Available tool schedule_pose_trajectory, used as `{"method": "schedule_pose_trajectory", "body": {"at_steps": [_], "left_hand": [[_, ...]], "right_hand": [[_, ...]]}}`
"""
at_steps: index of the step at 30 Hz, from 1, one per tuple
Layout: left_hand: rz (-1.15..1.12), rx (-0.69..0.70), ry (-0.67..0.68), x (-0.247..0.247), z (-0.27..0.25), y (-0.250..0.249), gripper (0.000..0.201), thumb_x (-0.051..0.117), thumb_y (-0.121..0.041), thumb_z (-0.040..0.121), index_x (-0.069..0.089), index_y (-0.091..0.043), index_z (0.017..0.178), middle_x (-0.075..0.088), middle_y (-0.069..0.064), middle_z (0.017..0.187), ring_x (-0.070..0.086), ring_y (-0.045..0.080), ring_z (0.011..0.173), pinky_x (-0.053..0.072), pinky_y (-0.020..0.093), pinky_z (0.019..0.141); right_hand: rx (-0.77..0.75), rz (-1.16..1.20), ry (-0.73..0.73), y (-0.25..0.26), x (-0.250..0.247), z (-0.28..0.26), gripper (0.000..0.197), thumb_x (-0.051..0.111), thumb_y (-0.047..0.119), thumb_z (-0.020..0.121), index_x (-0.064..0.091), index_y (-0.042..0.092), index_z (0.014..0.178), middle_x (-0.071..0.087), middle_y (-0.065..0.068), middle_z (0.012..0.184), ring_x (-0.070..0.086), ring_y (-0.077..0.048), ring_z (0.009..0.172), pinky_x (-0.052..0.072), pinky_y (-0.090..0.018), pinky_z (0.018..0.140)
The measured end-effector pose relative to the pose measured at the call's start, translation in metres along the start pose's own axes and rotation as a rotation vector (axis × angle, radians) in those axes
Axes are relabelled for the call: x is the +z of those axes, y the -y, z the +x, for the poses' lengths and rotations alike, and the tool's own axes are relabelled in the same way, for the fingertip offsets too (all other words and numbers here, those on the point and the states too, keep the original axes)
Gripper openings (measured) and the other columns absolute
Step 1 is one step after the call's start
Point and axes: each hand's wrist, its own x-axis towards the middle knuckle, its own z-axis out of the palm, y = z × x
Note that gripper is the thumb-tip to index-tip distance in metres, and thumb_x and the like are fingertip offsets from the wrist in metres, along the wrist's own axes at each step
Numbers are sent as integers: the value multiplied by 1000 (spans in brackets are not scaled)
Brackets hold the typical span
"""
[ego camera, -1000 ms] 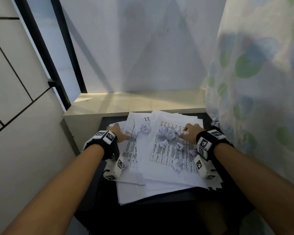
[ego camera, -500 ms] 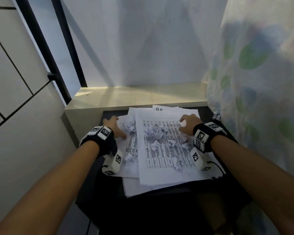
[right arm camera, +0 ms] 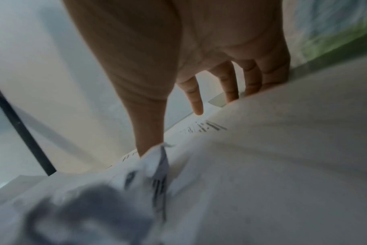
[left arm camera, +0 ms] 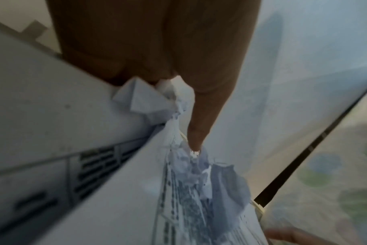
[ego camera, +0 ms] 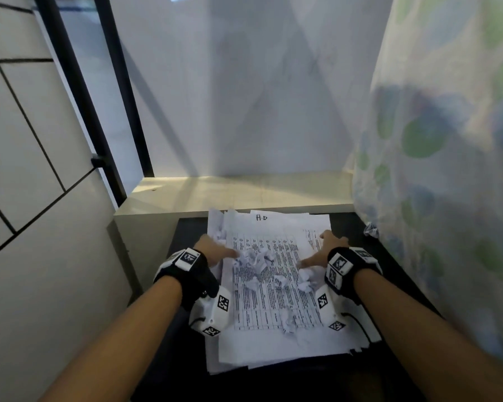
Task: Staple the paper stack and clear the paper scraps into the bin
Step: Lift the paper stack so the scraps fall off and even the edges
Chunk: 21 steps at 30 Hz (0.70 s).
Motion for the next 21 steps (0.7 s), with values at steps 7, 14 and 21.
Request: {"method": "schedule_pose_trajectory", "body": {"at_steps": [7,14,21], "left_hand": [[26,88,-47,0,-9,-6,81,78,-3,71,25,2,132,50,19,126,52,34,117,47,37,89],[-139,281,-158,-6,-9,-12,66,77,5,69,38,1,121,52,14,112,53,29,109,44,28,80],[-359,456,-202,-16,-4,-30,63,74,10,71,37,-1,121,53,12,111,53,21,97,45,28,80]], "right_hand": [[-49,136,-25,1,4,4,116,87,41,55,18,15,145,29,-17,148,37,-34,134,39,-40,106],[-125,250,-38,-2,-3,7,125,87,39,54,6,19,148,27,-18,151,30,-37,138,34,-48,110],[-100,739,-74,-6,-27,17,134,94,35,41,16,8,147,31,-15,151,36,-32,137,36,-46,110]]}}
